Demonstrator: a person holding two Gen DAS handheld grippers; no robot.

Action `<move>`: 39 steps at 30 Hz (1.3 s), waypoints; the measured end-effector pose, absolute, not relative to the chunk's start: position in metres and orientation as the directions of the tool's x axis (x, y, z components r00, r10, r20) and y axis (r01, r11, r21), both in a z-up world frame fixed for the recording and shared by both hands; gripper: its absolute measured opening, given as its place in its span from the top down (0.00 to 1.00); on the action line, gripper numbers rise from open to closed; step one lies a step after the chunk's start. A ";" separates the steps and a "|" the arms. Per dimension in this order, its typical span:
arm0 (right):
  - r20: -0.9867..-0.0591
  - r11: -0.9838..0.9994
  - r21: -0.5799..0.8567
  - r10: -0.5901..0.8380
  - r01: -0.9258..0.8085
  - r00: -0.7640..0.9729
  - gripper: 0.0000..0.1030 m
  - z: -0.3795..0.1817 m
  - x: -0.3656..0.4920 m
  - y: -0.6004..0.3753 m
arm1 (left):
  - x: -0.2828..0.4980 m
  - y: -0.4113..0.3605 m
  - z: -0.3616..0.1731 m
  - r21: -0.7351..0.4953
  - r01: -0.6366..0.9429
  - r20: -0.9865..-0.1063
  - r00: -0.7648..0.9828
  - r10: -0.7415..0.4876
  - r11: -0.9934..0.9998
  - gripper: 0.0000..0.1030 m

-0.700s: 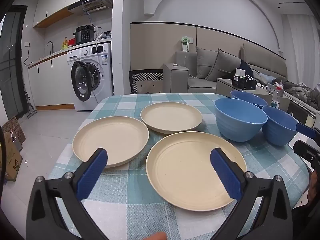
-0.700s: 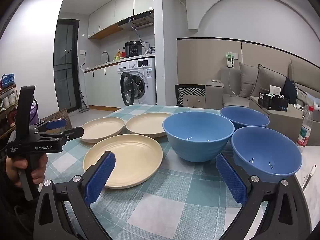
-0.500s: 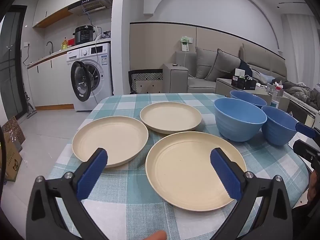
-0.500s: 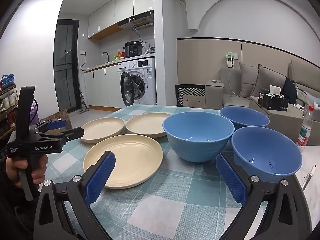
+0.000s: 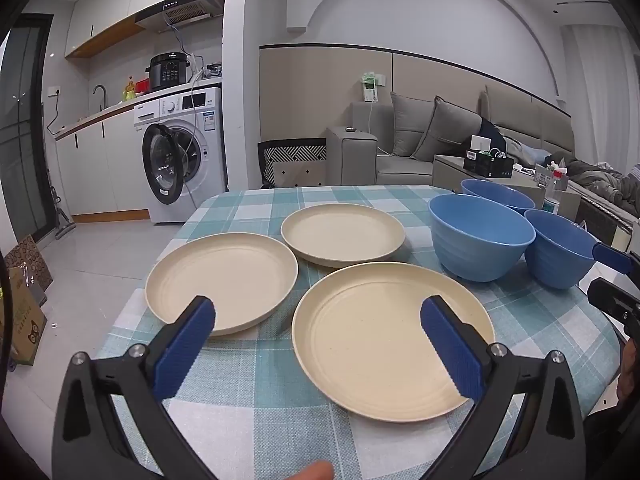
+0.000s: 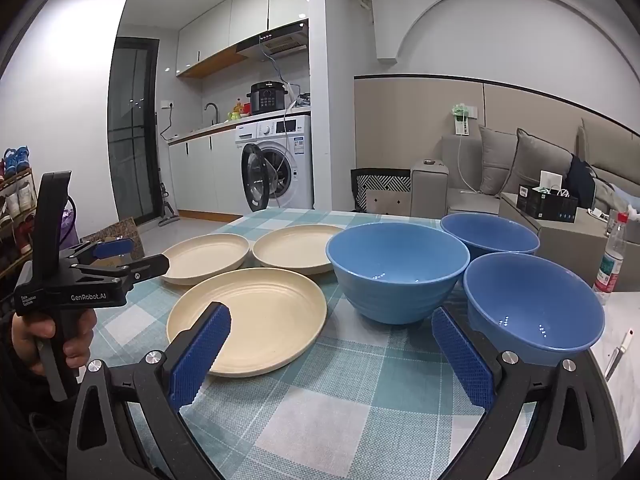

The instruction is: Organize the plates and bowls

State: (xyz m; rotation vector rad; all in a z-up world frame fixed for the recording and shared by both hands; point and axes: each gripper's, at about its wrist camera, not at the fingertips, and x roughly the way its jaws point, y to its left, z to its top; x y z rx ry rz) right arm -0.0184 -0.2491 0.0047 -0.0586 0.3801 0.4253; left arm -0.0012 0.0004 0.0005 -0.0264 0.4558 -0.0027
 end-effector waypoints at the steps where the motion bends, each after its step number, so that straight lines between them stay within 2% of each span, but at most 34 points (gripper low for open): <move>1: -0.372 0.910 0.023 0.392 -0.414 0.841 0.00 0.005 -0.018 -0.249 | -0.001 0.000 -0.001 -0.025 -0.006 -0.440 0.898 -0.006 1.000 0.00; 39: -0.378 0.909 0.020 0.392 -0.416 0.839 0.00 0.005 -0.016 -0.246 | -0.001 0.000 -0.001 -0.020 -0.009 -0.440 0.898 -0.001 1.000 0.00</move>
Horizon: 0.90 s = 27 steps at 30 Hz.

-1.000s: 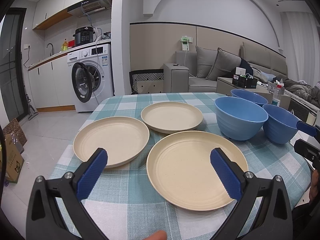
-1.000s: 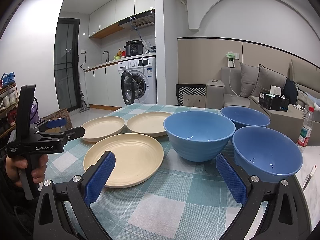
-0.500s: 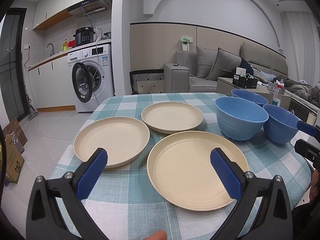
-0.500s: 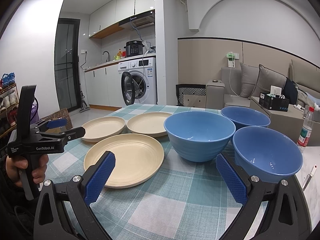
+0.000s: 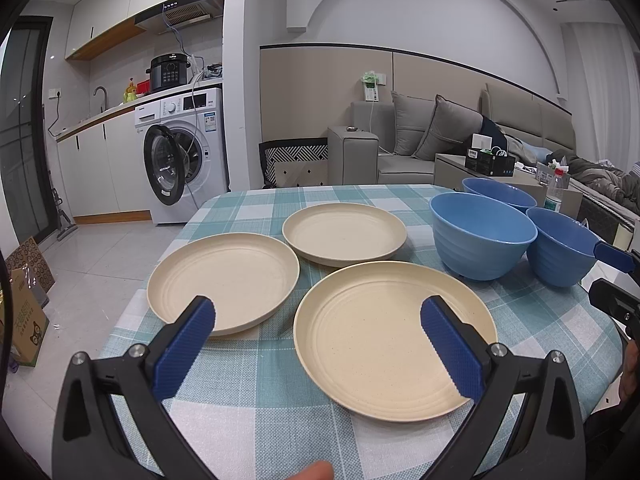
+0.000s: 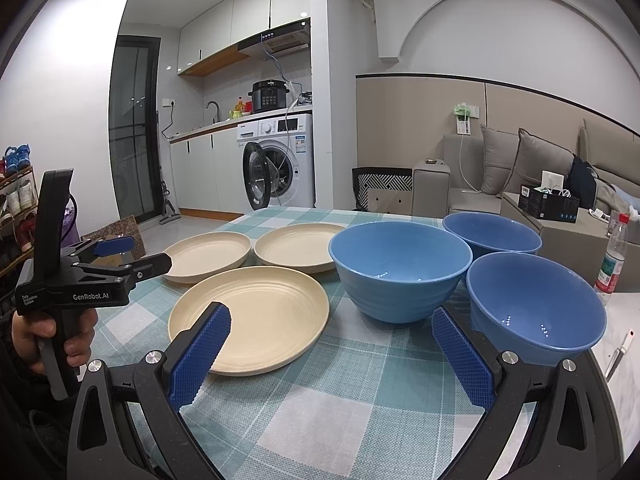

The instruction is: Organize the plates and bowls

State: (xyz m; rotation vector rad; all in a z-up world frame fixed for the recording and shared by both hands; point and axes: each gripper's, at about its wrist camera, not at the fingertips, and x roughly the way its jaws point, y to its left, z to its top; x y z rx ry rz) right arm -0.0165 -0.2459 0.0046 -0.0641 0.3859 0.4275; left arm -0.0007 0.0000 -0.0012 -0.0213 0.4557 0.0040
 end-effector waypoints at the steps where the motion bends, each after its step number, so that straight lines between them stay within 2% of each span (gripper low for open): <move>1: -0.379 0.909 0.020 0.392 -0.416 0.839 0.00 0.005 -0.016 -0.246 | -0.001 0.000 -0.001 -0.019 -0.009 -0.440 0.898 -0.001 1.000 0.00; 27: -0.379 0.907 0.017 0.395 -0.420 0.837 0.00 0.002 -0.017 -0.245 | 0.000 0.004 -0.004 -0.019 -0.011 -0.444 0.896 0.001 1.000 0.00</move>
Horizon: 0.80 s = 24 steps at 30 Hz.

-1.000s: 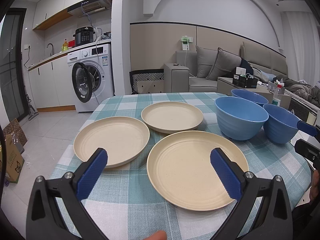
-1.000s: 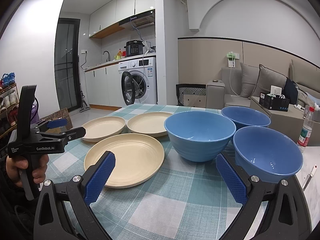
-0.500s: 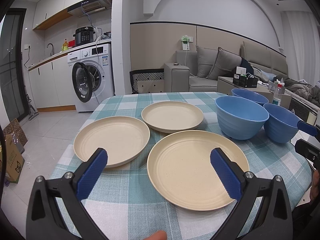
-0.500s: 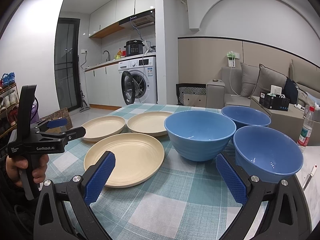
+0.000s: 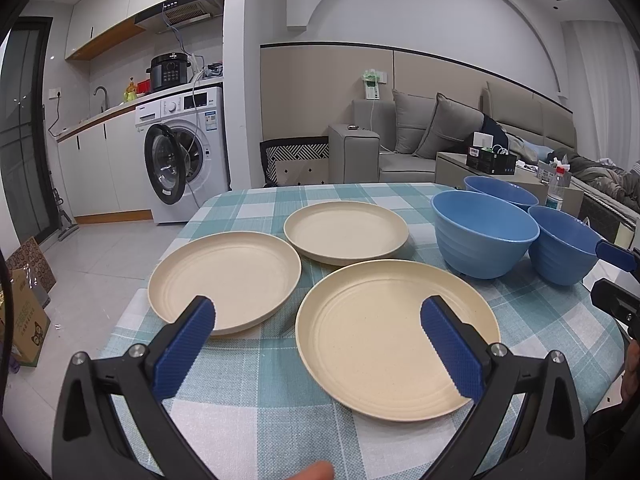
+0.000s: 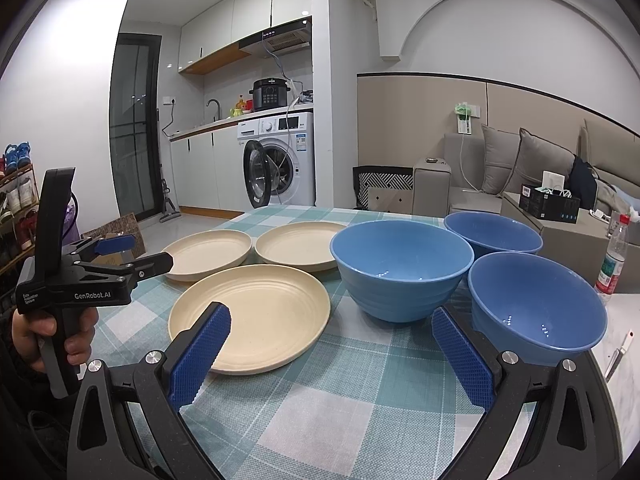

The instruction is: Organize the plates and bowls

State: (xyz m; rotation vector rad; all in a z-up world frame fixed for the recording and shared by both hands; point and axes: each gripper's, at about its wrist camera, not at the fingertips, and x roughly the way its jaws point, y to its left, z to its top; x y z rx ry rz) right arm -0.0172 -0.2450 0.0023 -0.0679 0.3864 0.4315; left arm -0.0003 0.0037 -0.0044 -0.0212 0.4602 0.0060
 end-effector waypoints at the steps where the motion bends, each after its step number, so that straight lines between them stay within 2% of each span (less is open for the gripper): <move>1: -0.379 0.907 0.016 0.395 -0.420 0.837 0.00 0.002 -0.017 -0.245 | 0.000 0.004 -0.004 -0.020 -0.011 -0.445 0.896 0.001 1.000 0.00; 24: -0.445 0.904 -0.015 0.376 -0.427 0.813 0.00 0.027 -0.001 -0.234 | 0.008 0.013 0.009 -0.001 -0.013 -0.449 0.893 0.011 1.000 0.00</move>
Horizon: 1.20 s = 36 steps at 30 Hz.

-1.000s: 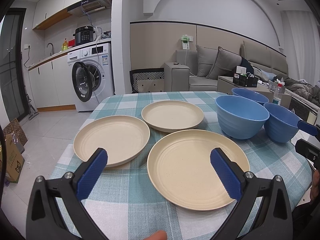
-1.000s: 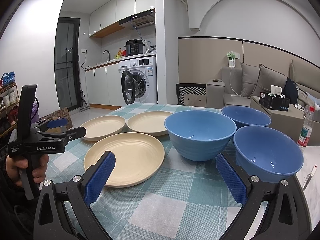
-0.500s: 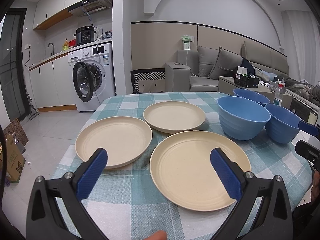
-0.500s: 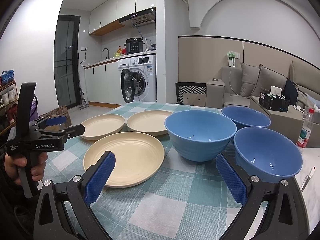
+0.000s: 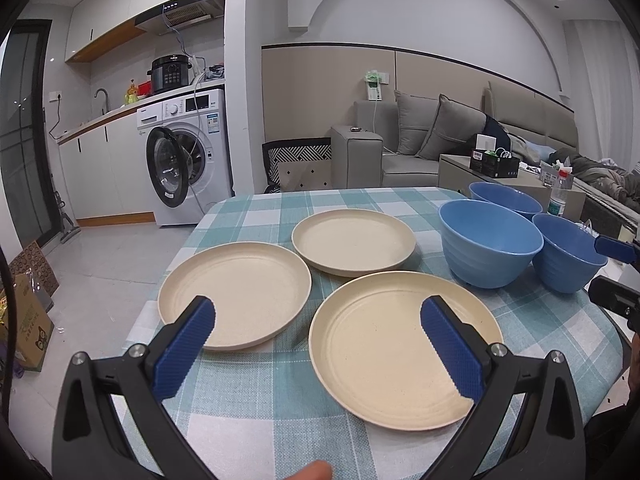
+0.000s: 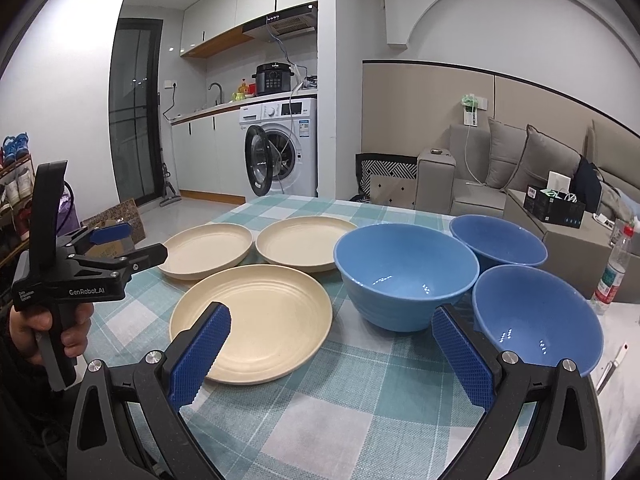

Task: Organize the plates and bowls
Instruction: 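Move the right tool forward to the rim of a beige plate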

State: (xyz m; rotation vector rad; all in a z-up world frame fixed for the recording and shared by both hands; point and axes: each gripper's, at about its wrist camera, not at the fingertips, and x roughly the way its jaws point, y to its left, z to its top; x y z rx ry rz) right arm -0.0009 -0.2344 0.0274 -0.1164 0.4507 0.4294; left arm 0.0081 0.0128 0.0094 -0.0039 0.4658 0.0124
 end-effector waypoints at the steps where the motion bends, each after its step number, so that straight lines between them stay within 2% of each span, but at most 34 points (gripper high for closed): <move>1: -0.448 0.906 -0.023 0.368 -0.422 0.815 0.00 0.029 0.000 -0.234 | 0.009 0.013 0.011 0.001 -0.011 -0.449 0.893 0.010 1.000 0.00; 12: -0.477 0.923 -0.011 0.334 -0.386 0.813 0.00 0.063 0.033 -0.240 | 0.029 0.024 0.035 0.001 -0.009 -0.457 0.889 0.009 1.000 0.00; 26: -0.456 0.915 -0.043 0.338 -0.400 0.823 0.00 0.110 0.058 -0.230 | 0.061 0.043 0.053 -0.035 -0.029 -0.463 0.886 0.010 0.999 0.00; 36: -0.476 0.906 -0.060 0.343 -0.419 0.810 0.00 0.121 0.080 -0.217 | 0.088 0.050 0.054 -0.020 -0.037 -0.495 0.869 0.022 0.999 0.00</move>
